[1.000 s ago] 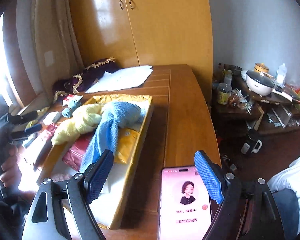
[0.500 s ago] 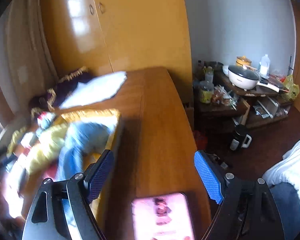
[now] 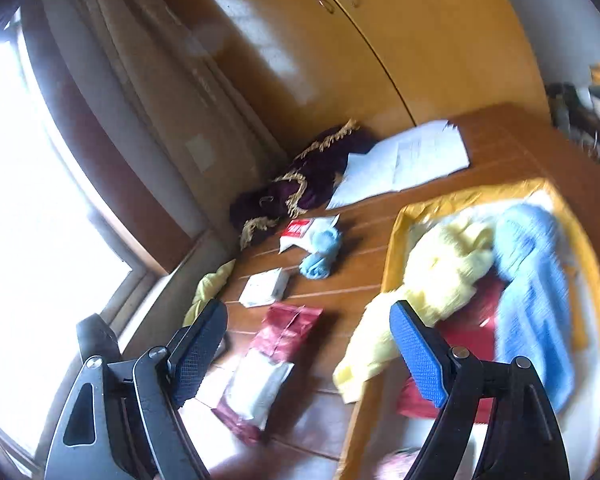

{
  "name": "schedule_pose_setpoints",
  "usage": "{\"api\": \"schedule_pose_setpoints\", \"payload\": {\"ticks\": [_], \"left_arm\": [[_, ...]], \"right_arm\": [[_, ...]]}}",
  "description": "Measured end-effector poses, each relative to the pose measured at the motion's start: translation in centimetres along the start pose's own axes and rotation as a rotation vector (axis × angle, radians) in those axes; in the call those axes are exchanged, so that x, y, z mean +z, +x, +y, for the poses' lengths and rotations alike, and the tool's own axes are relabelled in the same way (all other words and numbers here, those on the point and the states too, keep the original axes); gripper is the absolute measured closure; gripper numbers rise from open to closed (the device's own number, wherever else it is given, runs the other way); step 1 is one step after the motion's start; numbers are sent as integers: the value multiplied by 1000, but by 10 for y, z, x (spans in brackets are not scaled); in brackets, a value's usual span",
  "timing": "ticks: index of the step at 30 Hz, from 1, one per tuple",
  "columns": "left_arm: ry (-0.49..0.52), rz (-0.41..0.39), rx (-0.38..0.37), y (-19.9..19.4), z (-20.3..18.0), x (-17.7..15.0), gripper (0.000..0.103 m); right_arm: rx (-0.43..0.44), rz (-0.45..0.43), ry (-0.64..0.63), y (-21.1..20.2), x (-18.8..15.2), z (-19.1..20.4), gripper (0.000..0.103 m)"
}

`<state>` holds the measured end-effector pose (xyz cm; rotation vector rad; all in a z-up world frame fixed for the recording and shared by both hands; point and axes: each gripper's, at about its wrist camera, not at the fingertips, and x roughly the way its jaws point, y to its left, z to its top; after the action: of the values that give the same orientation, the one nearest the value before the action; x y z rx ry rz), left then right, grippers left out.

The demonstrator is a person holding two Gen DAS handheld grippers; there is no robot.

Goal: Organize soft objects

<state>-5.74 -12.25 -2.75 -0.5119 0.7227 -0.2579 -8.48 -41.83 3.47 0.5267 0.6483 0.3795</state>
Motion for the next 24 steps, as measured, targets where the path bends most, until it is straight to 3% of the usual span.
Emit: {"api": "schedule_pose_setpoints", "payload": {"ticks": [2,8,12,24], "left_arm": [[-14,-5,8,-4,9,0,22],[-3,-17,35,-10,19,-2,22],[-24,-21,37,-14,27,0,22],[-28,-13,36,-14,28,-1,22]], "right_arm": [[29,41,20,15,-17,11,18],[8,119,-49,41,-55,46,18],[-3,136,-93,50,-60,57,18],[-8,185,-54,62,-60,48,17]]}}
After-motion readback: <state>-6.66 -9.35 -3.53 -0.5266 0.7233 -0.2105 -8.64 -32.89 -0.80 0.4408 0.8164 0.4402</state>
